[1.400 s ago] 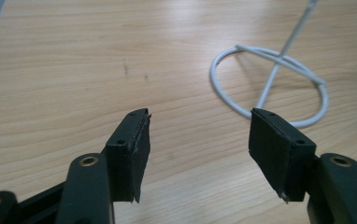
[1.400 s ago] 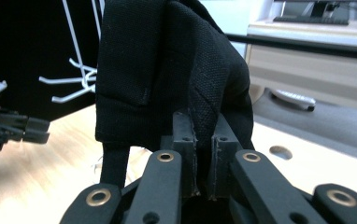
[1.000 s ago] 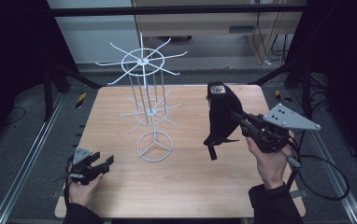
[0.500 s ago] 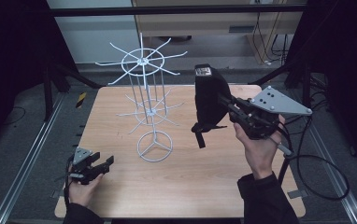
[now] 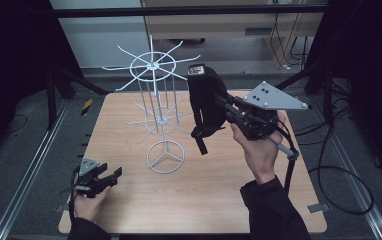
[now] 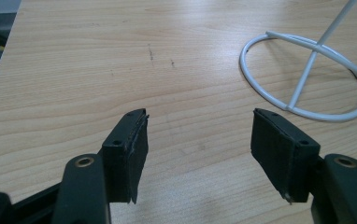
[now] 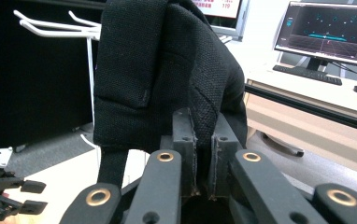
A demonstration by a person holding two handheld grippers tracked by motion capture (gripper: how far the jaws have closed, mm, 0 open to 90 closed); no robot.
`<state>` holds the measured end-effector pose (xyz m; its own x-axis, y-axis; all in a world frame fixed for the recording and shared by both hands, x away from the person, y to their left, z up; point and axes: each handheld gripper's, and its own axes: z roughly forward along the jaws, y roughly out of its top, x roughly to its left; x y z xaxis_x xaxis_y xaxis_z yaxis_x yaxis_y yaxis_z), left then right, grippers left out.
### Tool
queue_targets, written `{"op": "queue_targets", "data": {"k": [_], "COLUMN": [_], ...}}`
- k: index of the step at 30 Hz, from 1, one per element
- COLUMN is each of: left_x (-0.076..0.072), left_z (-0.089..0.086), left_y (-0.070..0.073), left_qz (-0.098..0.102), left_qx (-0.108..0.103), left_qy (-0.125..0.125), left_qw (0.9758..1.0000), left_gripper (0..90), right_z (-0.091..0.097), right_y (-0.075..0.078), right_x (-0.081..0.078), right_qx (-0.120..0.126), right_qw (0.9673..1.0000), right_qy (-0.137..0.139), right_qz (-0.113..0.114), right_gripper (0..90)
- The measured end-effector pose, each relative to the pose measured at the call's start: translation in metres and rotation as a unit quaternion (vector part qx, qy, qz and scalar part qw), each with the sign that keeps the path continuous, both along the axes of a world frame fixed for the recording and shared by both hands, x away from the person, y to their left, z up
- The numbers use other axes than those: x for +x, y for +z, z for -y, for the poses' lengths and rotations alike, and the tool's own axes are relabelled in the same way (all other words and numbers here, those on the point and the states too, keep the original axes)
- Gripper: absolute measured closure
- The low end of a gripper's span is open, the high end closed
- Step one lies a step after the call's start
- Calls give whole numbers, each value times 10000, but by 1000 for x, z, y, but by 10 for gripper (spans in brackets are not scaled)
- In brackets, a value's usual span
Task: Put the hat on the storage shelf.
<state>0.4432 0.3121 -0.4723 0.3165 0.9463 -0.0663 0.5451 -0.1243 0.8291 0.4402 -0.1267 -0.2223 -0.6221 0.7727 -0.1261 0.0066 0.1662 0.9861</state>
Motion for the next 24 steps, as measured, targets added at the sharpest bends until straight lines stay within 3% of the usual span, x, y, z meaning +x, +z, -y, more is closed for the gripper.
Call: {"op": "queue_targets", "data": {"k": [7,16,24], "left_x": [0,1,1], "left_z": [0,1,1], "left_y": [0,-1,-1], "left_qz": [-27,-46,-62], "left_qx": [6,27,29], "left_qy": [-4,-17,-27], "left_qw": [10000,10000,10000], "left_gripper": [360,356,354], "right_z": [-10,-11,-13], "right_y": [-9,-19,-5], "right_x": [4,6,0], "right_qx": [-147,4,65], "right_qw": [9999,9999,9997], "right_qy": [23,104,118], "right_qz": [-82,-57,216], "right_gripper": [841,789,841]}}
